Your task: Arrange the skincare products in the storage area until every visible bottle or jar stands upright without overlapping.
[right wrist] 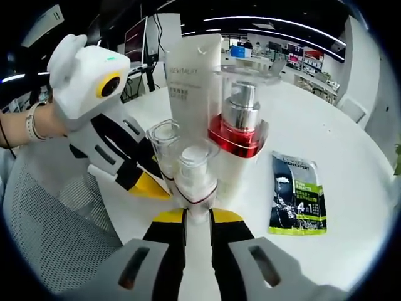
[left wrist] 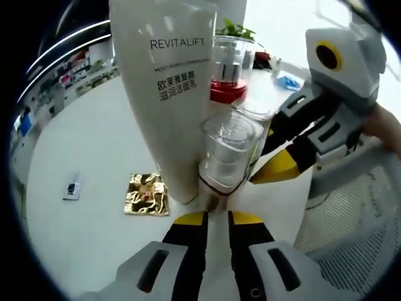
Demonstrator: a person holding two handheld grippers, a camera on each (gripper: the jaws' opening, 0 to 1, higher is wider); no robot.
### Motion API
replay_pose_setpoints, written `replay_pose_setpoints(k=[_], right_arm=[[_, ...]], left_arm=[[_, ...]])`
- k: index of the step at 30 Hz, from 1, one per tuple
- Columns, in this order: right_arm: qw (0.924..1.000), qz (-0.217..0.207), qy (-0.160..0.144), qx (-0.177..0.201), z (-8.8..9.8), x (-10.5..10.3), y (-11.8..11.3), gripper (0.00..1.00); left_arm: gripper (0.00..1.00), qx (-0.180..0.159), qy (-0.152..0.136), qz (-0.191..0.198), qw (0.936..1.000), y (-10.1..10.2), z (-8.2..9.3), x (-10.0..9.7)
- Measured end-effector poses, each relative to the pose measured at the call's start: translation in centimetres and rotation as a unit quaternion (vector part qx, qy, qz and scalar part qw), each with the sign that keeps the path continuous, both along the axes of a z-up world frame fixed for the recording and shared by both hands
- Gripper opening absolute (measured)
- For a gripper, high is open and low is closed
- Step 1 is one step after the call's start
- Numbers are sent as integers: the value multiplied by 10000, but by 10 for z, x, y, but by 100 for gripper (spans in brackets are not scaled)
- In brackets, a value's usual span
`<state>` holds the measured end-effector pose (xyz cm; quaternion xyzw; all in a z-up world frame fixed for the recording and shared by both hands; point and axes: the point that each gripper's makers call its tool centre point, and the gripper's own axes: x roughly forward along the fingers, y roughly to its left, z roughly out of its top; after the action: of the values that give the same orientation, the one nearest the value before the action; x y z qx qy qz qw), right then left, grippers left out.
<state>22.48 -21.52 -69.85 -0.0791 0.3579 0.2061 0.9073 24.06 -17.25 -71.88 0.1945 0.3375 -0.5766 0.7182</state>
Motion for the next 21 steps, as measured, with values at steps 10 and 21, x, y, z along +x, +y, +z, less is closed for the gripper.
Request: replay_pose_setpoints(k=[10, 21], right_arm=[[10000, -21, -30, -72, 4, -4, -1, 15], [9999, -60, -115, -113, 12, -10, 1, 19]], left_arm=[[14, -8, -114, -47, 9999, 5, 5, 2], [18, -58, -230, -131, 9996, 17, 14, -2]])
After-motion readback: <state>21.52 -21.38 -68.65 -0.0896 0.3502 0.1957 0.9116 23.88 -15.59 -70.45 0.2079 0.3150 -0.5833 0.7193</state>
